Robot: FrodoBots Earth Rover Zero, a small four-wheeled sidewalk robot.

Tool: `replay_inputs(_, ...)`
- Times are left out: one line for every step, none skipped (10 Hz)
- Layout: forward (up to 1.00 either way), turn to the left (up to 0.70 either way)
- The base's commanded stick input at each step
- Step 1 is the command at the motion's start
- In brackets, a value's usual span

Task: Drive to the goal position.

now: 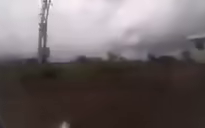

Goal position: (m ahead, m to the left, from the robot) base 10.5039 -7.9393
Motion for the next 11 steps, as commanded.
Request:
replay_inputs(0.0,-0.7)
replay_inputs(0.0,-0.7)
replay_inputs(0.0,-0.7)
replay_inputs(0.0,-0.7)
replay_inputs(0.0,-0.54)
replay_inputs(0.0,-0.19)
replay_inputs(0.0,-0.02)
replay_inputs(0.0,0.0)
replay_inputs(0.0,0.0)
replay_inputs(0.0,0.0)
replay_inputs(0.0,0.0)
